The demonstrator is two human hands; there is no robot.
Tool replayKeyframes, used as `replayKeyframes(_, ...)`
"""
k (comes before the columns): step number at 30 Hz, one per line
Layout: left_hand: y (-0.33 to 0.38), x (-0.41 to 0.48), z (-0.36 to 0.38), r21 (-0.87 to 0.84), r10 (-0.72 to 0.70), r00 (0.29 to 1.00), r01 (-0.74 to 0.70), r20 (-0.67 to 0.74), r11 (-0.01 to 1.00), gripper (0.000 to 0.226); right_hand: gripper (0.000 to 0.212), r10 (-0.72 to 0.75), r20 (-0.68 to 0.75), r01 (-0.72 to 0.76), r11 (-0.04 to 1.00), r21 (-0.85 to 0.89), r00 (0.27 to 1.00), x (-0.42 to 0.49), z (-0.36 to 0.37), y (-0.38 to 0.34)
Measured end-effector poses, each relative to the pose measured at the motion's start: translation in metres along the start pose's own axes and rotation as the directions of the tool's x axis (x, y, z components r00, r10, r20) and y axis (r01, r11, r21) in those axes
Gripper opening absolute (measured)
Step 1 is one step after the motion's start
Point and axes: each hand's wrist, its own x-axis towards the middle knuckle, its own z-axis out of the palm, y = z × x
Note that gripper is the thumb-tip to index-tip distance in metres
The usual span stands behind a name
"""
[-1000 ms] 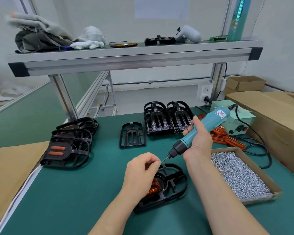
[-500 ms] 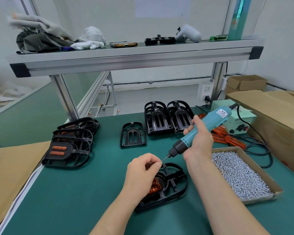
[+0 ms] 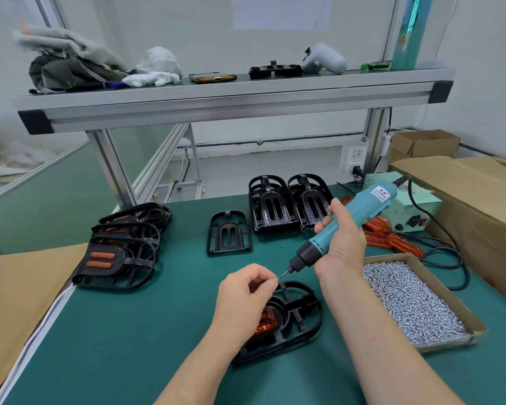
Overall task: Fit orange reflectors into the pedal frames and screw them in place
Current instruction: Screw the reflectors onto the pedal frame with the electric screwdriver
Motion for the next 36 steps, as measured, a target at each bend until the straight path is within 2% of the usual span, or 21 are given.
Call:
replayKeyframes(6, 0.001, -0.002, 0.0, -0.004, -0.018, 1.0, 0.018, -0.003, 1.0, 0.023, 0.033, 0.001, -0.008, -0.001, 1.0, -0.024, 1.0, 0.001, -0.002, 0.003)
replayKeyframes(11, 0.0, -0.004, 0.004, 0.012, -0.052, 0.997, 0.053, -0.051, 0.999, 0.023, 0.021, -0.021, -0.017, 0.021, 0.999, -0.039, 1.0, 0.0, -0.002, 0.007)
replayKeyframes(17, 0.0, -0.007, 0.008, 0.187, 0.06, 0.99, -0.035, -0.128, 0.982, 0.021, 0.017, -0.035, -0.009, 0.034, 0.997, -0.073, 0.999, -0.003, -0.001, 0.013)
replayKeyframes(23, -0.005, -0.009, 0.011, 0.34, 0.177, 0.976, -0.125, -0.125, 0.932, 0.019, 0.018, -0.101, -0.004, 0.1, 0.984, -0.145, 0.995, -0.005, 0.0, 0.018)
replayKeyframes(31, -0.003, -0.004, 0.005, 0.377, 0.248, 0.968, -0.214, -0.044, 0.901, 0.024, 0.02, -0.089, -0.008, 0.087, 0.989, -0.122, 0.996, -0.002, 0.001, 0.01)
replayKeyframes(36, -0.009, -0.005, -0.001, 0.345, 0.243, 0.968, -0.207, -0.064, 0.915, 0.022, 0.022, -0.086, 0.0, 0.086, 0.989, -0.12, 0.996, -0.002, -0.001, 0.006)
